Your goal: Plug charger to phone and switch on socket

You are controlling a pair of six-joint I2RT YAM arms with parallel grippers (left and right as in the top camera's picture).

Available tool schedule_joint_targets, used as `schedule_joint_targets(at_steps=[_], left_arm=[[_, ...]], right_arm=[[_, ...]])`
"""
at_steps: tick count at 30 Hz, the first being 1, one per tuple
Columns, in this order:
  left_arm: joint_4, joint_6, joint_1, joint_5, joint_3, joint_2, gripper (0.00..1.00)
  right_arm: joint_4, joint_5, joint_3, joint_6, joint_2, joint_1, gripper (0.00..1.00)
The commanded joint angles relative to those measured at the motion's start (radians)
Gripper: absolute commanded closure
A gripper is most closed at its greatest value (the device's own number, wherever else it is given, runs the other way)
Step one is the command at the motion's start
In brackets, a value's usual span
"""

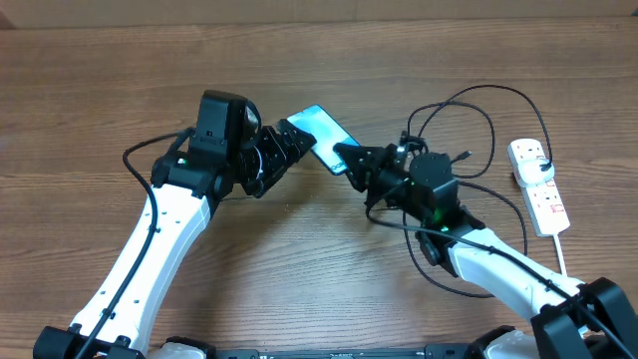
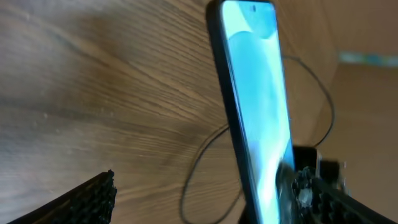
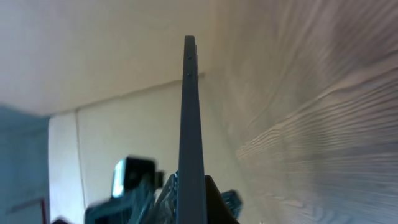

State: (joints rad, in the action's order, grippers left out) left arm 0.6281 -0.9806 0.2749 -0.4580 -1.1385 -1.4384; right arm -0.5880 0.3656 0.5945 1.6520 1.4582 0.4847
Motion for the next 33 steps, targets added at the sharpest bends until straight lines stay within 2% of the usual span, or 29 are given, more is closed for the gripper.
schedule_joint_targets(at_steps=[1, 6, 11, 14, 16, 18, 21, 29, 33], left_arm=[[0.000, -0.224, 0.006, -0.017, 0.004, 0.020, 0.17], [-0.001, -0.311, 0.006, -0.026, 0.004, 0.020, 0.34], [0.000, -0.318, 0.006, -0.026, 0.004, 0.020, 0.47], [-0.001, -0.318, 0.006, -0.026, 0.004, 0.020, 0.56], [-0.001, -0.318, 0.006, -0.026, 0.004, 0.020, 0.57], [-0.001, -0.319, 0.006, -0.025, 0.004, 0.020, 0.66], [-0.002, -0.330, 0.006, -0.022, 0.004, 0.020, 0.72], [-0.005, -0.359, 0.006, -0.018, 0.004, 0.020, 0.82], [-0.005, -0.388, 0.006, -0.003, 0.004, 0.020, 0.95]], right_arm=[[-0.036, -0.009, 0.008, -0.010, -0.006, 0.053, 0.96], [-0.028, -0.009, 0.008, 0.140, -0.006, 0.093, 0.96], [-0.030, 0.023, 0.008, 0.387, -0.006, 0.122, 0.96], [-0.032, 0.036, 0.008, 0.457, -0.006, 0.132, 0.96], [-0.032, 0.035, 0.008, 0.470, -0.006, 0.134, 0.96], [-0.032, 0.035, 0.008, 0.473, -0.006, 0.134, 0.96], [-0.033, 0.039, 0.008, 0.500, -0.006, 0.134, 0.96], [-0.051, 0.063, 0.008, 0.510, -0.006, 0.134, 0.96], [-0.053, 0.062, 0.008, 0.510, -0.006, 0.133, 0.96]])
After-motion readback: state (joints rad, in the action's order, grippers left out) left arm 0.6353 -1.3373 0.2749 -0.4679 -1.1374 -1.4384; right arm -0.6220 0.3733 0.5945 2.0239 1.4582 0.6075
